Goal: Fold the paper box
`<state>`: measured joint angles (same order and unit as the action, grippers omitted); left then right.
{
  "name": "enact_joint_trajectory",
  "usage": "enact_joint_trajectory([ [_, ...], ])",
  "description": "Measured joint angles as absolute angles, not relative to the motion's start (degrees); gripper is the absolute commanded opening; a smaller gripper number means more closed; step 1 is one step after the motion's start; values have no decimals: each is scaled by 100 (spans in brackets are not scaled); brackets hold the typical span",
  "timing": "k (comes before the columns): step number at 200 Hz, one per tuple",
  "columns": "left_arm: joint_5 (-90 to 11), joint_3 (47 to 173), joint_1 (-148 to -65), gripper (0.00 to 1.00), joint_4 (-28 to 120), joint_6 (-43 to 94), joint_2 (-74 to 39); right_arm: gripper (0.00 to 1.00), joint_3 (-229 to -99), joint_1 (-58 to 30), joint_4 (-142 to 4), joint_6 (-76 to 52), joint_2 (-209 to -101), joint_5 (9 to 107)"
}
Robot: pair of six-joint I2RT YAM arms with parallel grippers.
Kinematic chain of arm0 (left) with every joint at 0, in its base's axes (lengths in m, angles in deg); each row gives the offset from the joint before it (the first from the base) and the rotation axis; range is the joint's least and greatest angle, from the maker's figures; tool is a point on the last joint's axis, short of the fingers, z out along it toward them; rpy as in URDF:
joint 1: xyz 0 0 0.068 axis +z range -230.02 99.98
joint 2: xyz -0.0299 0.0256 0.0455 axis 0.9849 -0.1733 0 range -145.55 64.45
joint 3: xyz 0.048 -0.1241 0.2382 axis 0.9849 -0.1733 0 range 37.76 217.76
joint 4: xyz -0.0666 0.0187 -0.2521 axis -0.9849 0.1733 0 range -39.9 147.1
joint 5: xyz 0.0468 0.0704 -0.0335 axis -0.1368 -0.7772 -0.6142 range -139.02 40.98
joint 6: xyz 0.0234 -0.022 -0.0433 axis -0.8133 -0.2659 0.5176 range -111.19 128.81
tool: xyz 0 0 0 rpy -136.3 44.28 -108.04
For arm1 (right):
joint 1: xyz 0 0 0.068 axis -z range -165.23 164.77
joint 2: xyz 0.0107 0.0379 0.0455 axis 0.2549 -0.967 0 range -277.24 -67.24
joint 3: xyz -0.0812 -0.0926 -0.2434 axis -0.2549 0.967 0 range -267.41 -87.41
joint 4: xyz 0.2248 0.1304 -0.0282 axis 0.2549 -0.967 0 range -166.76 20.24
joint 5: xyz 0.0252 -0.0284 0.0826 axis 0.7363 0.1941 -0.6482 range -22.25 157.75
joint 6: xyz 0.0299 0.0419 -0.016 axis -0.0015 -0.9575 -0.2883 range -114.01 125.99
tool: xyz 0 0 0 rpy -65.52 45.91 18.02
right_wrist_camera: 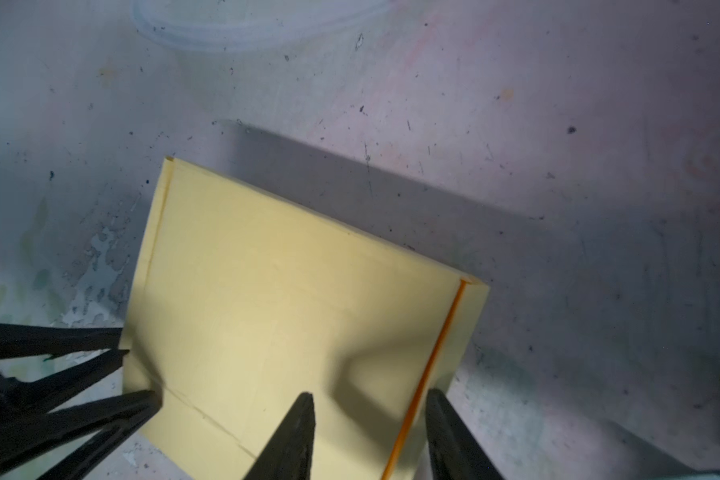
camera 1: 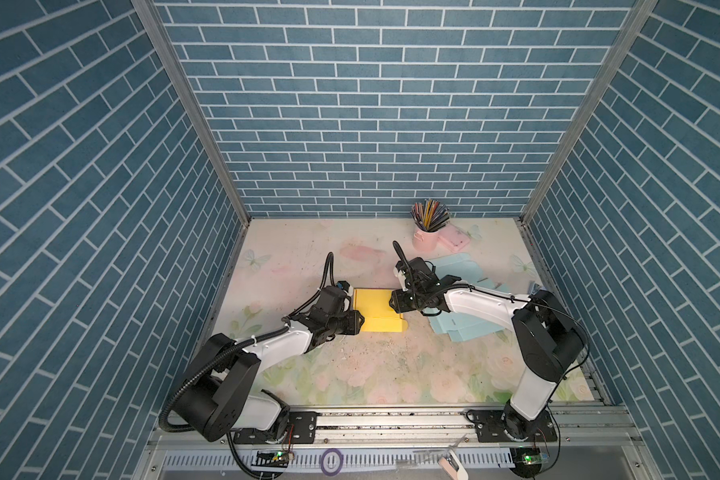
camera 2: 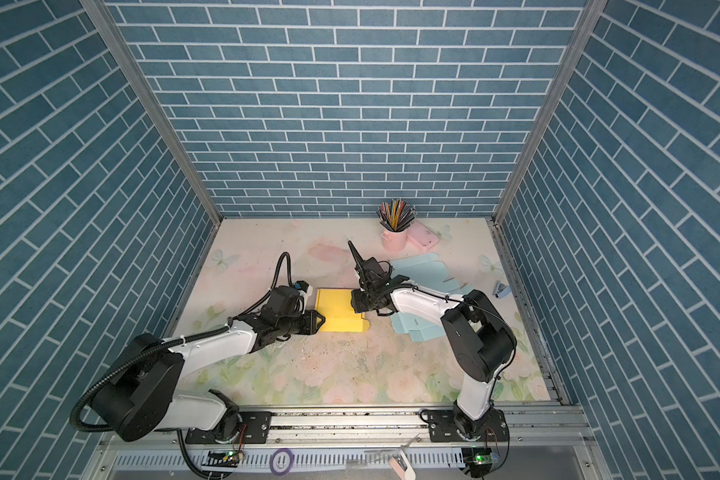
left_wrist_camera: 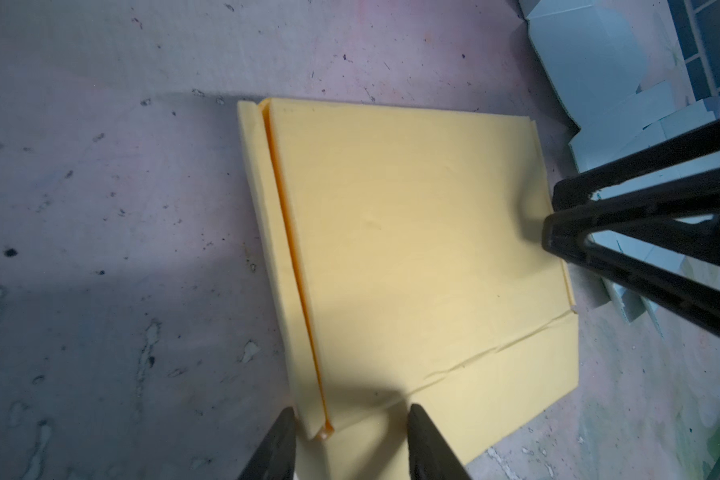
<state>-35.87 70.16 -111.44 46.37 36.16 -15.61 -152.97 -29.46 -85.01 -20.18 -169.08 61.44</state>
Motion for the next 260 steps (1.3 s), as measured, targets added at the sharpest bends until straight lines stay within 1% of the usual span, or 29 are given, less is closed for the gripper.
enact_joint_trajectory([
  [59, -3593, 7075, -11144, 44, 4637, 3614, -1685, 44, -15988, -3523, -9491, -1404, -17135, 7403],
  [115, -3591, 7222, -11139, 44, 4639, 3516, -1936, 46, -16372, -3571, -10079, -1081, -17050, 7972],
  [127, -3593, 7224, -11139, 44, 4639, 3505, -1965, 45, -16497, -3560, -10090, -1033, -17050, 7956],
  [136, -3596, 7226, -11139, 44, 4652, 3496, -1969, 42, -16587, -3543, -10081, -1013, -17052, 7893],
  [167, -3596, 7226, -11139, 44, 4661, 3487, -1969, 37, -16886, -3431, -9843, -1011, -17229, 7353],
  [222, -3587, 7366, -11133, 43, 4700, 3470, -1969, 36, -17135, -3344, -9629, -1002, -18110, 6809],
  [260, -3515, 7408, -11133, 44, 4698, 3483, -1969, 35, -17135, -3337, -9539, -1002, -18141, 6728],
])
